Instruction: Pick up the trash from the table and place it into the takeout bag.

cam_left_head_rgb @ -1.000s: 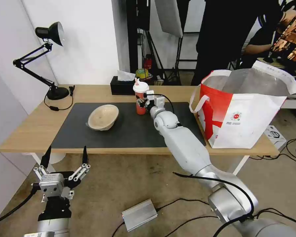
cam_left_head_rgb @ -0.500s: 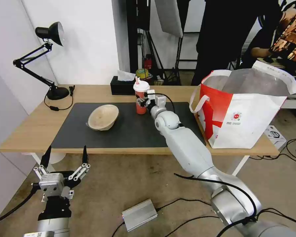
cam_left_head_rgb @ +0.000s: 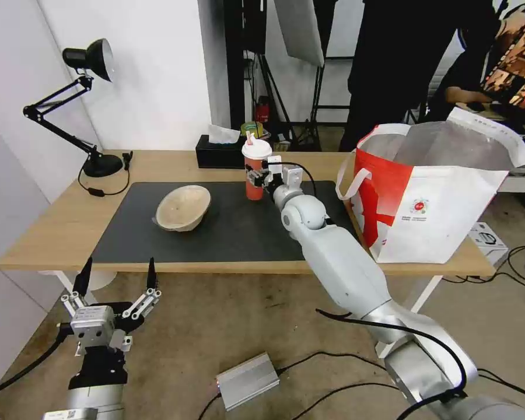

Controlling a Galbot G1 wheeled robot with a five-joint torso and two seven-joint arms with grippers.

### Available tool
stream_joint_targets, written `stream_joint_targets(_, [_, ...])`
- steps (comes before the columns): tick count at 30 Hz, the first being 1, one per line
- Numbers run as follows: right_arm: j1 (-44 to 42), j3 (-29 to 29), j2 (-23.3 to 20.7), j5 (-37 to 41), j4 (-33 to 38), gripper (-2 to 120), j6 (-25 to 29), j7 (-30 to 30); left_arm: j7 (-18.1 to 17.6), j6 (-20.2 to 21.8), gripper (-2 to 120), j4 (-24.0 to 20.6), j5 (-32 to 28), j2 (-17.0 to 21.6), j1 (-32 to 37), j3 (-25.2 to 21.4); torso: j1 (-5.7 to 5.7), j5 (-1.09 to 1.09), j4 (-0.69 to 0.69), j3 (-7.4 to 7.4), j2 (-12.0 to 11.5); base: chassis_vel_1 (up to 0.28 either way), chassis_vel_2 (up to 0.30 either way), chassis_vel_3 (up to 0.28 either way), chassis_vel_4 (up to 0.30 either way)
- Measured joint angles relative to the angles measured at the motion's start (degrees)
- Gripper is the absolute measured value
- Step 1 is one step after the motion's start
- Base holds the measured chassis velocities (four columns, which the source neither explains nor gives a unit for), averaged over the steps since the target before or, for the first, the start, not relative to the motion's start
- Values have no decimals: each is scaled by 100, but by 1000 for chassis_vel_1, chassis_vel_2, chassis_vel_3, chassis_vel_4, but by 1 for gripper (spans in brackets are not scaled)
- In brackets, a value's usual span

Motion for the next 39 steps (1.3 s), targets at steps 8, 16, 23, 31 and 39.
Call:
stream_joint_targets(8, [-143, 45, -354, 189, 533, 50, -38, 224, -4, 0, 100, -3, -1, -1, -29, 3, 0, 0, -1, 0, 0, 0, 0, 0, 0])
stream_joint_targets(16, [-212, 117, -601, 486, 1191, 49, -184, 544, -7, 0, 100, -33, -12, 13, -36, -11, 0, 0, 0, 0, 0, 0, 0, 0, 0])
stream_joint_targets(23, [-223, 111, -886, 824, 1782, 49, -407, 861, -13, 0, 100, -40, -25, 15, -49, -27, 0, 0, -1, 0, 0, 0, 0, 0, 0])
stream_joint_targets(31, [-128, 140, -1318, 1461, 2415, 50, -666, 1131, -16, 0, 100, -40, -29, 6, -69, -43, 0, 0, -1, 0, 0, 0, 0, 0, 0])
stream_joint_targets(39, [-21, 397, -1765, 2065, 2971, 50, -855, 1376, -17, 0, 100, 5, -37, 11, -132, -33, 0, 0, -1, 0, 0, 0, 0, 0, 0])
